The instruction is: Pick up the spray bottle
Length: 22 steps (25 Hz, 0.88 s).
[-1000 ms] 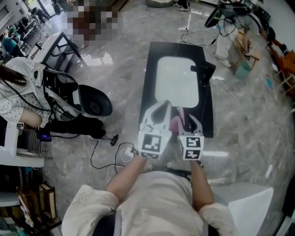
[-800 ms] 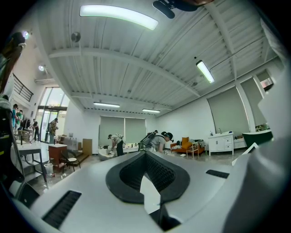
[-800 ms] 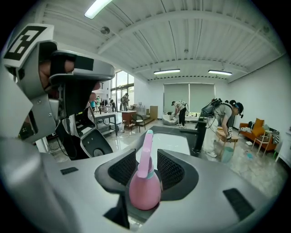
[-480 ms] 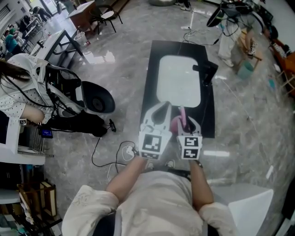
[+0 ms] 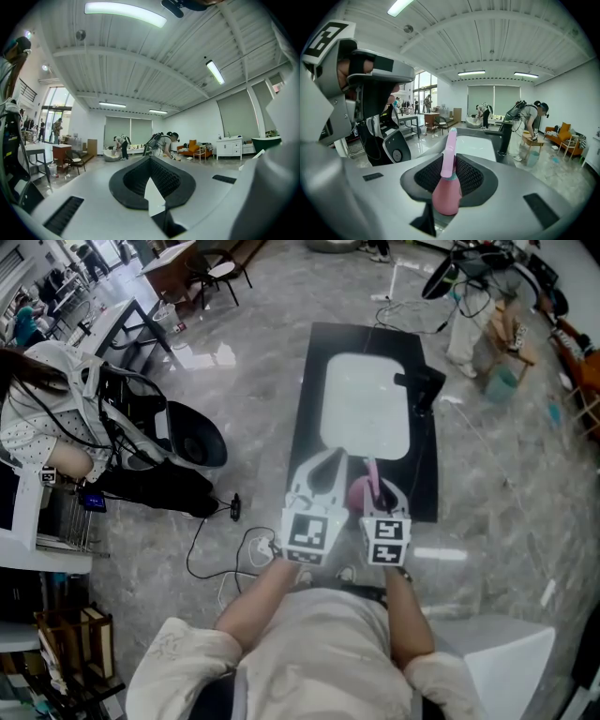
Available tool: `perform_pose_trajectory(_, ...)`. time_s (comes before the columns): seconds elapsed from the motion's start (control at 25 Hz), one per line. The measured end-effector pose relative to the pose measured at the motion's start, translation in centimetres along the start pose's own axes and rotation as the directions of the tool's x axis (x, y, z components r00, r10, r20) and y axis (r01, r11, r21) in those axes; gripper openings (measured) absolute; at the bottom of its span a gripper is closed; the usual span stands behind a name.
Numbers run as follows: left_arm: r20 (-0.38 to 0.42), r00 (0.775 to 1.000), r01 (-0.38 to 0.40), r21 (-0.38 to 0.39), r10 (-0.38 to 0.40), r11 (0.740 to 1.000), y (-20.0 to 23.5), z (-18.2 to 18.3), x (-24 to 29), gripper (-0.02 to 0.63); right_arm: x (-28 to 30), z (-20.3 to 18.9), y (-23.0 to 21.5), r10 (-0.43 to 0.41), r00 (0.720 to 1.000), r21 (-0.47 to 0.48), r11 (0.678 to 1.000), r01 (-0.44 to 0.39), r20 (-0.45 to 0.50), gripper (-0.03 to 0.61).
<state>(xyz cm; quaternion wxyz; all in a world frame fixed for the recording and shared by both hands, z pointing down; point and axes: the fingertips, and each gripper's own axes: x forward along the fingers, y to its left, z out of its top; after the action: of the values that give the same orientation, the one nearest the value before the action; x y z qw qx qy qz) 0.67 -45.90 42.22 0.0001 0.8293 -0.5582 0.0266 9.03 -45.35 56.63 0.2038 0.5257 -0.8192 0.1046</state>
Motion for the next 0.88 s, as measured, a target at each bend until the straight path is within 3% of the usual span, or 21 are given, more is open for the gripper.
perform_pose_trajectory(0.48, -0.003, 1.0, 0.0, 0.005, 0.0, 1.0, -0.1, -0.5, 0.2, 0.002, -0.2, 0.3, -0.5, -0.011, 0.999, 0.009, 1.0, 0.01, 0.03, 0.087)
perform_pose_trajectory(0.88, 0.006, 1.0, -0.003, 0.009, 0.003, 1.0, 0.2, -0.1, 0.0, 0.002, -2.6, 5.7, -1.7, -0.05, 0.987, 0.008, 0.999, 0.049, 0.153, 0.087)
